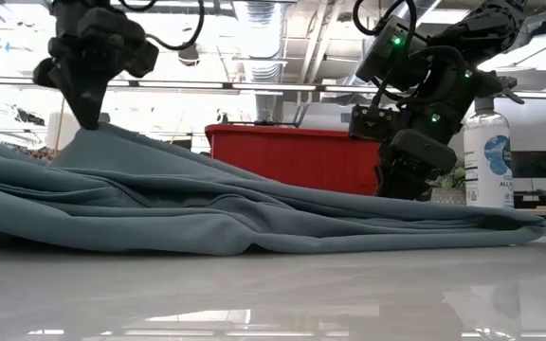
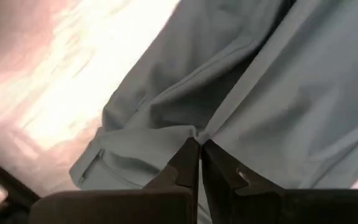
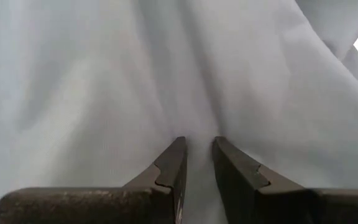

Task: Fold Laundry from Bin
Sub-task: Fold the blue pants

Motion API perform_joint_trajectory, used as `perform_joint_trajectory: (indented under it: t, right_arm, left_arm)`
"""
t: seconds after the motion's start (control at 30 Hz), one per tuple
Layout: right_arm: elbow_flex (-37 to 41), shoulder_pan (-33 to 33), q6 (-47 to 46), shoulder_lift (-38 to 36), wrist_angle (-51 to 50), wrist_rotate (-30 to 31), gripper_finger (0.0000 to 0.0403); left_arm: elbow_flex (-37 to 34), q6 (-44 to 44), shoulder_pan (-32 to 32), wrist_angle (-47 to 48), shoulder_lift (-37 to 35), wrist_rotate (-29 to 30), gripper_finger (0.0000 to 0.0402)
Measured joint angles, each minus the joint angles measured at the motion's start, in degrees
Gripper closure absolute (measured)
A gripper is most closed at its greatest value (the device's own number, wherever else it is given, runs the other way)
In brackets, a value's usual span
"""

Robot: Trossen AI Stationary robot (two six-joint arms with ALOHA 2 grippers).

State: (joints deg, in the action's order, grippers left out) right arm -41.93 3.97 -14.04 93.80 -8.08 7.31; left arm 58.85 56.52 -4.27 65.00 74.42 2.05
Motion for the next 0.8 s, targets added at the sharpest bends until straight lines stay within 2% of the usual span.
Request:
perform_joint_trajectory:
  t: [0.2,0.33,0.47,0.6,0.7,0.8]
  right_arm:
    - [0.0,0.11,-0.44,0.0,-0.09,-0.02,0.0296]
    - [0.0,0.11,-0.48,0.0,-0.09,-0.11,0.0296]
    - [0.0,0.11,-0.5,-0.01,-0.18,-0.15,0.0296]
    - [0.0,0.02,-0.48,-0.02,-0.17,-0.19,0.0296]
    - [0.0,0.0,-0.5,-0.02,-0.18,-0.35,0.0296]
    - [0.0,0.0,-0.55,-0.02,-0.26,-0.62,0.0296]
  left_arm:
    - [-0.26,2.71,0.0,5.96,0.65,0.32,0.038]
    - [-0.96,1.48,0.17,4.9,0.67,-0.13,0.0344]
    - [-1.05,-0.07,-0.43,3.01,0.1,-4.58,0.0303]
    - [-0.97,-7.98,-8.02,-6.95,-2.55,-5.67,0.0276]
    - [-0.94,-16.06,-16.39,-13.15,-2.69,-1.47,0.0272]
    - [-0.88,-16.83,-23.33,-13.51,-1.14,3.21,0.0271]
